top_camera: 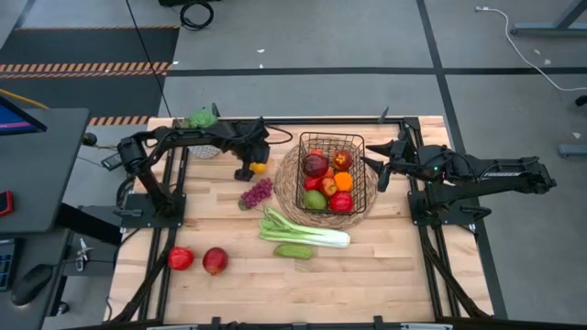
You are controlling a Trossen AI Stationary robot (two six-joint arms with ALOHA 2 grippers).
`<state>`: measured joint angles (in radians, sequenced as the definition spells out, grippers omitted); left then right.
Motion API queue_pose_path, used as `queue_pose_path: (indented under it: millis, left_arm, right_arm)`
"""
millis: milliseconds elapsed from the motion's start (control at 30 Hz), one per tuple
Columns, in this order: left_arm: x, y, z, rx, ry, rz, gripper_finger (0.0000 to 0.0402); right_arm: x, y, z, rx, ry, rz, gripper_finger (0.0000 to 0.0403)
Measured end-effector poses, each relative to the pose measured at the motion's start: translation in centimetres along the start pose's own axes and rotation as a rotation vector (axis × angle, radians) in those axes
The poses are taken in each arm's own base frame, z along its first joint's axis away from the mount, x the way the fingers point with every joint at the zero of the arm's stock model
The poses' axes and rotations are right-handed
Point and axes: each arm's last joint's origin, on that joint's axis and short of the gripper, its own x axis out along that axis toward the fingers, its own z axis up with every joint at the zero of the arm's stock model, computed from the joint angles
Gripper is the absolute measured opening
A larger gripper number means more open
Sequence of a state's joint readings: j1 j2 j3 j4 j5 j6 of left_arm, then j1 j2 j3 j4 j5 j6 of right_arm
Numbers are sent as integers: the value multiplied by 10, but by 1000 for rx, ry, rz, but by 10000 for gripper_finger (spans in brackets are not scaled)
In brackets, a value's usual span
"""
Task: Build produce basket
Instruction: Put the yellow bell pepper into the wire basket
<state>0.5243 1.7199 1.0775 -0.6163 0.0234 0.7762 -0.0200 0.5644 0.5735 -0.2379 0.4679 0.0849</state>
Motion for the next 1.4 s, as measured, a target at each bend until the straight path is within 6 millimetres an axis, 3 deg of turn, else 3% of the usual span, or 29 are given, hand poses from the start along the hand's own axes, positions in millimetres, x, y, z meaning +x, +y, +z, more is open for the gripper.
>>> queue_pose_path:
  millis: [233, 400, 967, 1133, 1400]
  left_arm:
    - [0, 2, 2, -267, -24, 18, 400]
    - [0, 2, 2, -336, -23, 16, 400]
    - [0, 1, 1, -371, -12, 16, 400]
    - [2, -2, -3, -239, 46, -5, 400]
    - [15, -3, -7, -186, 135, 2, 393]
  right_arm:
    - [0, 1, 0, 1, 2, 17, 187]
    - [0, 1, 0, 3, -1, 18, 187]
    - [0, 1, 0, 3, -3, 18, 187]
    - [0, 1, 0, 2, -2, 19, 187]
    - [0, 1, 0, 1, -2, 29, 187]
